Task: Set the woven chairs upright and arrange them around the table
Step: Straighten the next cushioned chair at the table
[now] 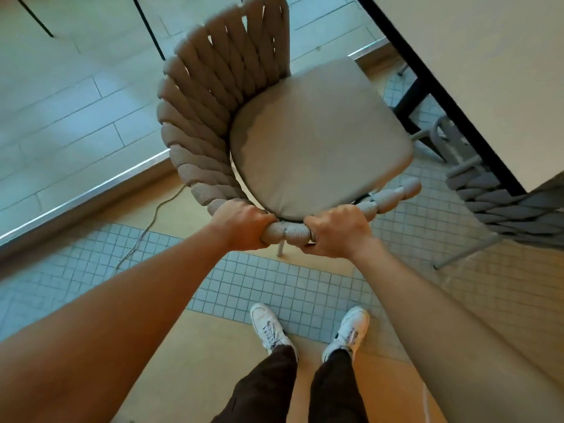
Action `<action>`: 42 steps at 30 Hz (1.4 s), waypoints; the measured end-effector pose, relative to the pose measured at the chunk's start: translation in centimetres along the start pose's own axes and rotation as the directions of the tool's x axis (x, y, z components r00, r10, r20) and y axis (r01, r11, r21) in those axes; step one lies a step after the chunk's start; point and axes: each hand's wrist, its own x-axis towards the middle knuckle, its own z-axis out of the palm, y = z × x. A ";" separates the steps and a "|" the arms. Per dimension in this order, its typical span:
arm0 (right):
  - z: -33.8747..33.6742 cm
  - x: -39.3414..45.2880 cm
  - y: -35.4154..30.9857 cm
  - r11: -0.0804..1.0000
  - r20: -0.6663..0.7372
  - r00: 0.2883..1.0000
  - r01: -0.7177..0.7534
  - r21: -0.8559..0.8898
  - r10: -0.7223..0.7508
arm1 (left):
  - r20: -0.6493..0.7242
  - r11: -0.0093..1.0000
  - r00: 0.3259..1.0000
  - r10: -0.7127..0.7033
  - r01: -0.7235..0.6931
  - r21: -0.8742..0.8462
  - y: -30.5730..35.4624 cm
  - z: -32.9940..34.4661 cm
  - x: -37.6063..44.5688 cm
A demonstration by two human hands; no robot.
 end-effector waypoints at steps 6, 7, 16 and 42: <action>-0.5 1.1 1.5 0.998 -0.007 0.998 -0.056 -0.004 0.056 | 0.031 0.998 0.998 -0.059 0.060 -0.035 -0.6 -0.4 2.0; -0.6 1.2 1.8 0.997 -0.021 0.997 -0.071 0.015 0.071 | 0.020 0.997 0.998 -0.056 0.057 -0.055 -0.7 -0.5 2.3; 0.9 1.0 -3.3 0.633 -0.257 0.616 -0.531 0.562 0.745 | -0.367 0.873 0.798 -0.477 0.383 -0.302 0.1 0.7 0.6; -1.1 3.8 -4.1 -0.277 0.272 -0.052 -0.205 0.939 0.961 | -0.089 0.437 0.510 -0.856 0.620 -0.651 0.5 -0.1 1.8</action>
